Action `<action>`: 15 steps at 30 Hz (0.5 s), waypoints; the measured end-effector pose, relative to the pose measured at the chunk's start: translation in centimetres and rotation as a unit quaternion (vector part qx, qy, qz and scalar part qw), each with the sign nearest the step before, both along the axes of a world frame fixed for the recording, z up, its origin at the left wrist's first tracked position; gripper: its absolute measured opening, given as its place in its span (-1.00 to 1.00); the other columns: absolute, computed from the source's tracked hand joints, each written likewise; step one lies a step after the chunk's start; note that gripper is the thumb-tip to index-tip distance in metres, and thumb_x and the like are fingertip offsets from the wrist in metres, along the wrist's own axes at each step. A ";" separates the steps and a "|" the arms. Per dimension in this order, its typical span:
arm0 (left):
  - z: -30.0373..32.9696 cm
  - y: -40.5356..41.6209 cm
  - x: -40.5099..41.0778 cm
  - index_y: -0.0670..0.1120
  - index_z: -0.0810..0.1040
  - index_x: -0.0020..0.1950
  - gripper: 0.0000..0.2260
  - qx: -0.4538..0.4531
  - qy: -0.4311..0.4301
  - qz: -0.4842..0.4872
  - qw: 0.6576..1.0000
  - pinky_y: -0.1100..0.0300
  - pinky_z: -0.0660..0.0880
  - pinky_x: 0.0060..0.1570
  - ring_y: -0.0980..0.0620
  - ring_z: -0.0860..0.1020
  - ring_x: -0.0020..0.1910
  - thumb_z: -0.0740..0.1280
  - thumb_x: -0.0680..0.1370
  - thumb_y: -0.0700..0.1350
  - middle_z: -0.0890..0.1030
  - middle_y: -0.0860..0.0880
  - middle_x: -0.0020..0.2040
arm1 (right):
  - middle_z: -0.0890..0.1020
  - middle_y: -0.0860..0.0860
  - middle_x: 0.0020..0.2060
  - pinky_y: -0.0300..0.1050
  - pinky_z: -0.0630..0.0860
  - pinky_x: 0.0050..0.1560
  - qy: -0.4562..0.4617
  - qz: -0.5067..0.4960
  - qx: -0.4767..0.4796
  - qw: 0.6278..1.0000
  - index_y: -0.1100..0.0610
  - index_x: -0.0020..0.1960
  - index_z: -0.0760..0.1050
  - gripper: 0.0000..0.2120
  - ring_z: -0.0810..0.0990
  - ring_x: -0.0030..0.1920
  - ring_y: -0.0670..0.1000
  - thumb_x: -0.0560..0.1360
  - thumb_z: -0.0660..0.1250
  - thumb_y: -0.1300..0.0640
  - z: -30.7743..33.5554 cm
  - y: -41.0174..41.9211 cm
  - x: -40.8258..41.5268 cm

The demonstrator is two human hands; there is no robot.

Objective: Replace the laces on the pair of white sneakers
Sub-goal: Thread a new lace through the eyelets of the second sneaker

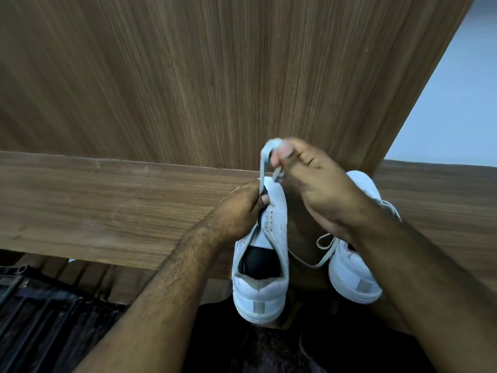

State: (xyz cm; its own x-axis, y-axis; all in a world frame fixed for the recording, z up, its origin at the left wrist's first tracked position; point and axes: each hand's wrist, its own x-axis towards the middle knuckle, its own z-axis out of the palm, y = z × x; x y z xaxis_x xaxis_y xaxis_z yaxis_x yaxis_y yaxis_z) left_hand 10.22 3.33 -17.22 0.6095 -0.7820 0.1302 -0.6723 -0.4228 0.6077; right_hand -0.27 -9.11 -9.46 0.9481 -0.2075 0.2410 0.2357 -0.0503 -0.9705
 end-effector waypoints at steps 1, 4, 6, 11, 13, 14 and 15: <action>-0.2 -0.2 0.0 0.04 0.41 -0.03 -0.86 0.003 -0.003 0.005 1.000 -0.07 0.48 0.08 -0.08 0.53 0.03 0.14 0.67 0.04 0.53 0.08 -0.06 | 0.62 -0.03 -0.09 0.00 0.48 -0.06 -0.034 0.018 0.111 0.993 0.08 -0.14 0.44 -0.70 0.56 -0.03 0.03 0.70 0.09 0.02 0.7 0.5 -0.1; -0.2 -0.4 -0.2 -0.08 0.45 0.04 -0.77 0.007 -0.013 0.002 1.000 -0.05 0.46 0.07 -0.06 0.51 0.02 0.13 0.66 0.05 0.55 0.01 -0.03 | 0.61 0.05 -0.19 -0.06 0.51 -0.20 -0.063 -0.018 0.207 0.976 0.09 -0.11 0.41 -0.70 0.59 -0.21 -0.04 0.71 0.06 0.01 1.6 1.0 -0.1; -0.1 -0.4 -0.2 -0.04 0.40 -0.04 -0.84 0.004 -0.010 0.002 1.000 0.08 0.37 -0.03 -0.01 0.48 -0.03 0.16 0.69 -0.02 0.48 0.11 -0.13 | 0.54 0.00 -0.28 -0.15 0.44 -0.25 -0.067 -0.139 -0.101 0.983 0.07 -0.12 0.43 -0.75 0.50 -0.34 -0.09 0.70 0.14 0.05 0.9 0.3 0.5; 0.1 -0.6 -0.4 0.01 0.36 -0.11 -0.83 0.033 -0.029 0.004 0.999 0.14 0.29 -0.04 0.02 0.43 -0.05 0.21 0.69 -0.05 0.41 0.10 -0.15 | 0.59 0.03 -0.07 -0.15 0.43 -0.10 0.267 -0.075 -0.615 0.738 0.09 -0.04 0.49 -0.90 0.59 -0.05 0.10 0.62 0.23 0.11 -4.1 -1.1 2.6; 0.0 -0.7 -0.4 0.00 0.37 -0.09 -0.84 0.054 -0.035 -0.005 0.998 0.08 0.33 0.04 -0.05 0.43 -0.01 0.22 0.68 -0.04 0.41 0.06 -0.11 | 0.55 0.07 -0.08 -0.11 0.37 -0.08 0.300 -0.051 -0.612 0.730 0.07 -0.09 0.42 -0.82 0.54 -0.05 0.11 0.64 0.19 0.02 -4.0 -1.0 2.3; 0.0 -0.7 -0.4 -0.01 0.37 -0.06 -0.86 0.053 -0.024 -0.007 0.998 0.05 0.36 0.05 -0.06 0.44 0.00 0.22 0.67 -0.03 0.42 0.05 -0.11 | 0.54 0.06 -0.10 -0.12 0.34 -0.10 0.306 -0.044 -0.585 0.750 0.07 -0.08 0.44 -0.79 0.51 -0.06 0.09 0.66 0.17 0.00 -3.3 -1.1 2.1; 0.0 -0.6 -0.3 -0.02 0.38 -0.03 -0.88 0.042 -0.007 -0.007 0.999 0.03 0.40 0.04 -0.05 0.45 0.01 0.24 0.66 -0.02 0.44 0.06 -0.10 | 0.55 0.04 -0.12 -0.12 0.33 -0.15 0.307 -0.043 -0.543 0.780 0.06 -0.09 0.48 -0.76 0.52 -0.06 0.07 0.66 0.16 -0.01 -2.5 -1.4 1.7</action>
State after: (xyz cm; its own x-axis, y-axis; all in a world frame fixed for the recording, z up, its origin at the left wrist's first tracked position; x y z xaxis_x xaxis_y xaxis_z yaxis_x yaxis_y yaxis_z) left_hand 9.88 2.76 -17.25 0.5977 -0.7985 0.0720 -0.6858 -0.4626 0.5618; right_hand 1.44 -10.53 -11.97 0.9478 -0.2662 -0.1756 -0.3067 -0.9117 -0.2733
